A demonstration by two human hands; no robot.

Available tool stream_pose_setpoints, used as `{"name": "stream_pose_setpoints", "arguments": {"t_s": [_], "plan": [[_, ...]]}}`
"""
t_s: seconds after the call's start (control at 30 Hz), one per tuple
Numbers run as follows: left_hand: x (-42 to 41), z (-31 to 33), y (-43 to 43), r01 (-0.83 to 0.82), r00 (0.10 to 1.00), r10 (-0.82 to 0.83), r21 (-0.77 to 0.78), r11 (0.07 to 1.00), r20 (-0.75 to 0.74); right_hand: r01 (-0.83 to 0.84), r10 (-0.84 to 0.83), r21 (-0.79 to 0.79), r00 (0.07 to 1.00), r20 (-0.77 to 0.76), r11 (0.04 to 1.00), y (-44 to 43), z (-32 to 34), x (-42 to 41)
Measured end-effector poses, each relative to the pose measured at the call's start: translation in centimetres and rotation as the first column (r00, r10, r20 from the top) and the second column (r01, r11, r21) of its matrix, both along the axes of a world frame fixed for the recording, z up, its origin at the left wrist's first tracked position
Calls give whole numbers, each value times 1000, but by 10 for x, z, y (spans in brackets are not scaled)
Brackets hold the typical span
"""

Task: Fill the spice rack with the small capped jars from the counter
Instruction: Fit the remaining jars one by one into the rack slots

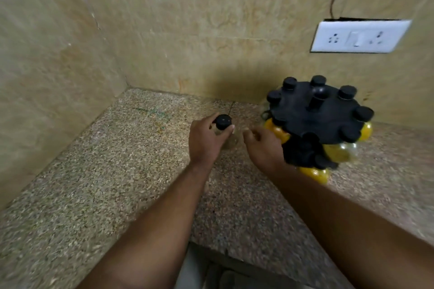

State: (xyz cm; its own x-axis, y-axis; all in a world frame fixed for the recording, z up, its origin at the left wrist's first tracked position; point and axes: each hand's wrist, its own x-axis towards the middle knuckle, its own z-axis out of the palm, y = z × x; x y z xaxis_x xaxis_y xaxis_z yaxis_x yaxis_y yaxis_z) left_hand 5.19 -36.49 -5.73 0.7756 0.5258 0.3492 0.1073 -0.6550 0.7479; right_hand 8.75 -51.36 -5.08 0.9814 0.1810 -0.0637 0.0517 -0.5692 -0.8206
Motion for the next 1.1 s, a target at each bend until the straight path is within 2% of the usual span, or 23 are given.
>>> {"name": "stream_pose_setpoints", "arguments": {"t_s": [0.13, 0.2, 0.33, 0.5, 0.77, 0.93, 1.1], "plan": [[-13, -2, -42, 104, 994, -104, -17, 994, -25, 196, -178, 160, 977, -117, 967, -46, -5, -19], [-18, 1, -63, 157, 987, -158, -51, 986, -17, 256, -206, 280, 959, -196, 925, -68, -6, -25], [-22, 6, -97, 283, 959, -283, -71, 957, 6, 429, -253, 501, 889, -381, 752, -102, 0, -31], [-9, 5, -117, 342, 939, -343, -31, 939, -36, 603, -230, 570, 773, -591, 559, -121, 1, -15], [20, 10, -132, 432, 896, -436, -68, 899, -81, 676, -195, 520, 688, -699, 522, -141, 3, 5], [33, 6, -141, 482, 866, -486, -60, 874, -119, 670, -203, 553, 708, -676, 496, -152, 4, 18], [41, 5, -152, 529, 842, -526, -14, 849, -116, 635, -232, 533, 737, -635, 559, -157, -1, 25]]}}
